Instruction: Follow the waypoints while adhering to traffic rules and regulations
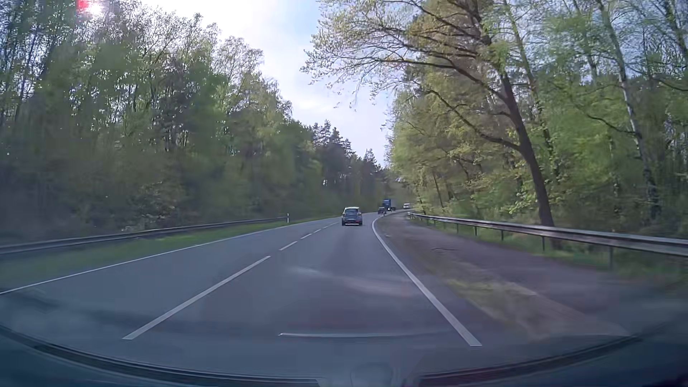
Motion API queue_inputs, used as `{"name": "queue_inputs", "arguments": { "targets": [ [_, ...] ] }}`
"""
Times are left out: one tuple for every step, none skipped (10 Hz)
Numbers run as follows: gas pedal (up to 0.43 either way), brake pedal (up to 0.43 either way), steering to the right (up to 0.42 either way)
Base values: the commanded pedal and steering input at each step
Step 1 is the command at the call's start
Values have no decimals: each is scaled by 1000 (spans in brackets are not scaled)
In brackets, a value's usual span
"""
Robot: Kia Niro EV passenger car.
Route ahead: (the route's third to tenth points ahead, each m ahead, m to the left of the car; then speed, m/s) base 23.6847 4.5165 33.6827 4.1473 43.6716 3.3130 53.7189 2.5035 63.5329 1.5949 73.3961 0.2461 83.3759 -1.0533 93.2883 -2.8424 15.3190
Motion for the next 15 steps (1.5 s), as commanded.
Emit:
{"name": "queue_inputs", "arguments": {
  "targets": [
    [177, 0, 5],
    [177, 0, 5],
    [169, 0, 5],
    [157, 0, 5],
    [157, 0, 5],
    [157, 0, 5],
    [157, 0, 6],
    [177, 0, 6],
    [177, 0, 6],
    [177, 0, 7],
    [177, 0, 6],
    [189, 0, 6],
    [197, 0, 6],
    [197, 0, 6],
    [197, 0, 6]
  ]
}}
